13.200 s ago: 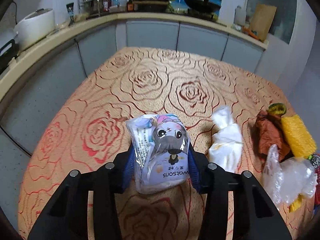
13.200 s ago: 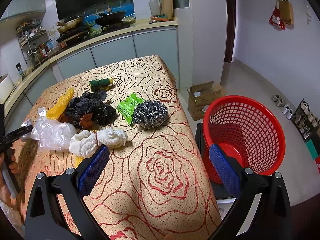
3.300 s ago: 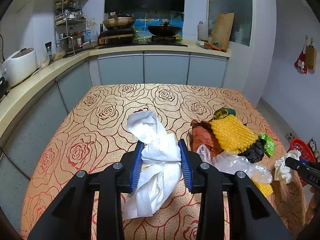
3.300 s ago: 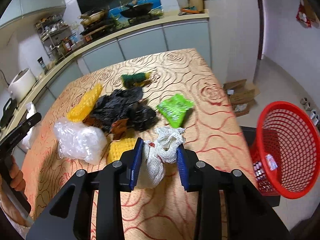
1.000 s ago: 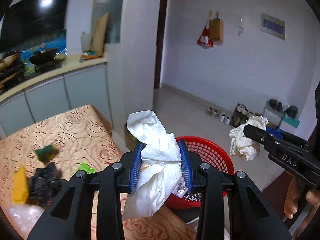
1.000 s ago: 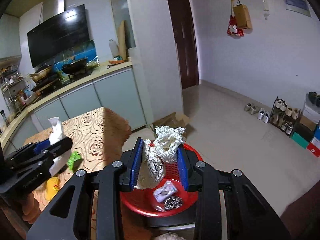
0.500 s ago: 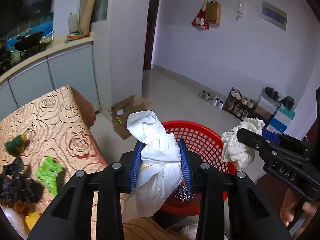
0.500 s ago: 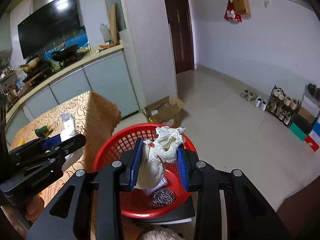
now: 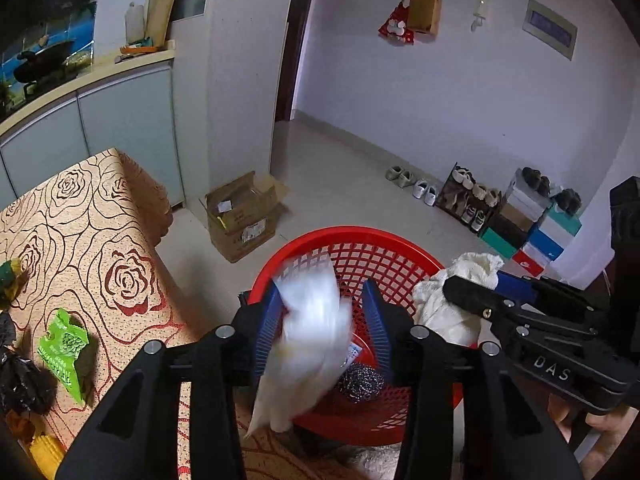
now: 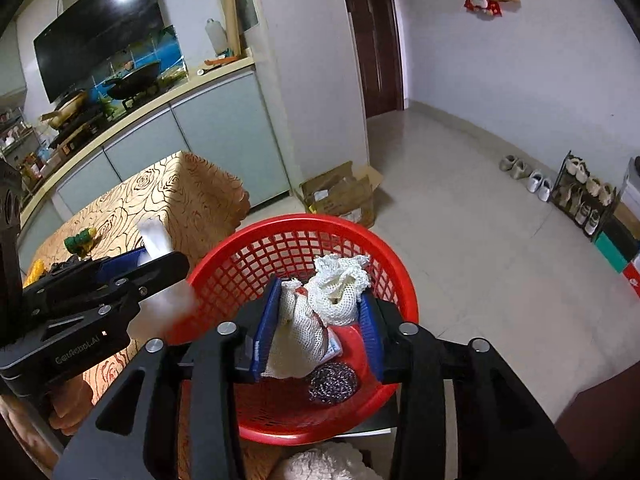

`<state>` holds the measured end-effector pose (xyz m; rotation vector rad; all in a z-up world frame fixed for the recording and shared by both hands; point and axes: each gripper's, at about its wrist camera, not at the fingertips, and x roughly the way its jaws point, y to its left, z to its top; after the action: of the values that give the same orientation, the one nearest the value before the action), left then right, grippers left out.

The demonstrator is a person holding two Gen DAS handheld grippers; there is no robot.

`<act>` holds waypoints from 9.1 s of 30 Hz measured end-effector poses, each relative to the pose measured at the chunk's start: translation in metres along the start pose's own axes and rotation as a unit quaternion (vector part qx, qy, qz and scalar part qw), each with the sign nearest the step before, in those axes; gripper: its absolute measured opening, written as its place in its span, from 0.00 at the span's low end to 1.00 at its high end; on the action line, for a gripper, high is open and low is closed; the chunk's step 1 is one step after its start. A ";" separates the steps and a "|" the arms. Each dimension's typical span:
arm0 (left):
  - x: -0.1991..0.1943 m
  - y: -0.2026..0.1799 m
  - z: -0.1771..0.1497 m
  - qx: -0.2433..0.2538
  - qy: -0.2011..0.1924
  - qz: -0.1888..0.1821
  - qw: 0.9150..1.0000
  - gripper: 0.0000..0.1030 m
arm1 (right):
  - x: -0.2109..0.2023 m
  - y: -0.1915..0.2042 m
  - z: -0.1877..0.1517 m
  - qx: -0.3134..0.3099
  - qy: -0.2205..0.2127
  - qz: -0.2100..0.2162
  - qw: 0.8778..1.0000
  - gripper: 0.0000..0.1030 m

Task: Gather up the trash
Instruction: 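Open both tools over the wastebasket to drop the tissue and glove, then move both tools back over the table toward the remaining trash, then grasp the clear plastic bag with the left tool while the right tool grasps a yellow foam net, then lift the plastic bag and foam net and carry both over the red wastebasket, then open both tools to drop the bag and foam net into the wastebasket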

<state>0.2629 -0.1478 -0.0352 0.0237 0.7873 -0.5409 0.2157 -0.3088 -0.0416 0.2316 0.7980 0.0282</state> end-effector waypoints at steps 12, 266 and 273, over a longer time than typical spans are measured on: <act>-0.009 -0.002 0.002 0.012 -0.015 0.015 1.000 0.59 | -0.011 -0.007 -0.002 0.019 -0.007 0.002 1.000 0.45; -0.009 0.003 0.010 0.018 -0.010 0.019 1.000 0.66 | -0.002 0.003 -0.009 -0.023 0.002 -0.021 1.000 0.46; -0.027 -0.002 0.010 0.023 -0.028 0.020 0.999 0.69 | -0.020 0.006 -0.006 -0.020 -0.017 -0.028 0.999 0.46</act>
<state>0.2533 -0.1395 -0.0097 0.0670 0.7191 -0.5204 0.1977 -0.3042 -0.0302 0.1708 0.7682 -0.0114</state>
